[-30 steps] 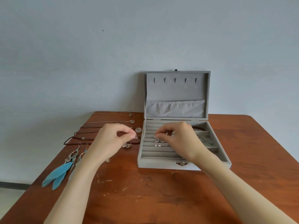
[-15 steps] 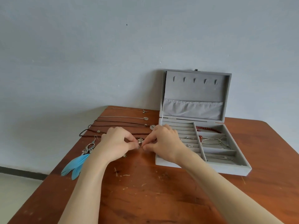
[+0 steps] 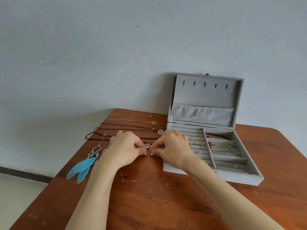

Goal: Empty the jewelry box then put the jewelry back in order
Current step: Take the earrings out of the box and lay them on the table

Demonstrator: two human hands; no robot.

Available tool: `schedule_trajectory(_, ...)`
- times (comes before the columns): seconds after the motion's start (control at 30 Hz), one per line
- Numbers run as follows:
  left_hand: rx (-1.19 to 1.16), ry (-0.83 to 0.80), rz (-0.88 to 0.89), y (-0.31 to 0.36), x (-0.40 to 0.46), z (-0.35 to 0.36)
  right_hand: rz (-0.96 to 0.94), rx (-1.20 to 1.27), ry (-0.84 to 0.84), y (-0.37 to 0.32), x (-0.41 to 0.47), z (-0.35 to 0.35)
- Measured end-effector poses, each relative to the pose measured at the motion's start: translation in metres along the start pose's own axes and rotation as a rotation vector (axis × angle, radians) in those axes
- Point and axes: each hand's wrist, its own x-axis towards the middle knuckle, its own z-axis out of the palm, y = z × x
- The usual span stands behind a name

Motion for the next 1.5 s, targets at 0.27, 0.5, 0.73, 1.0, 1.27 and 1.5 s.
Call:
schedule_trajectory(0.27, 0.036, 0.054, 0.049, 0.002, 0.005, 0.006, -0.015, -0.013, 0.023, 0.0, 0.0, 0.001)
schedule_trajectory(0.5, -0.04, 0.122, 0.119, 0.001, 0.004, 0.005, -0.025, 0.072, 0.068, 0.004, -0.004, -0.003)
schedule_trajectory(0.73, -0.14, 0.26, 0.327, 0.016, 0.005, 0.015, 0.023, 0.262, 0.213, 0.034, -0.013, -0.04)
schedule_trajectory(1.0, 0.024, 0.248, 0.46, 0.049, 0.016, 0.045, 0.144, 0.174, 0.271, 0.077, -0.023, -0.048)
schedule_trajectory(1.27, 0.249, 0.284, 0.492, 0.055, 0.033, 0.055, 0.048, -0.017, 0.204, 0.08, -0.023, -0.036)
schedule_trajectory(1.5, 0.215, 0.33, 0.566, 0.056, 0.033, 0.057, 0.011, -0.023, 0.233, 0.081, -0.022, -0.035)
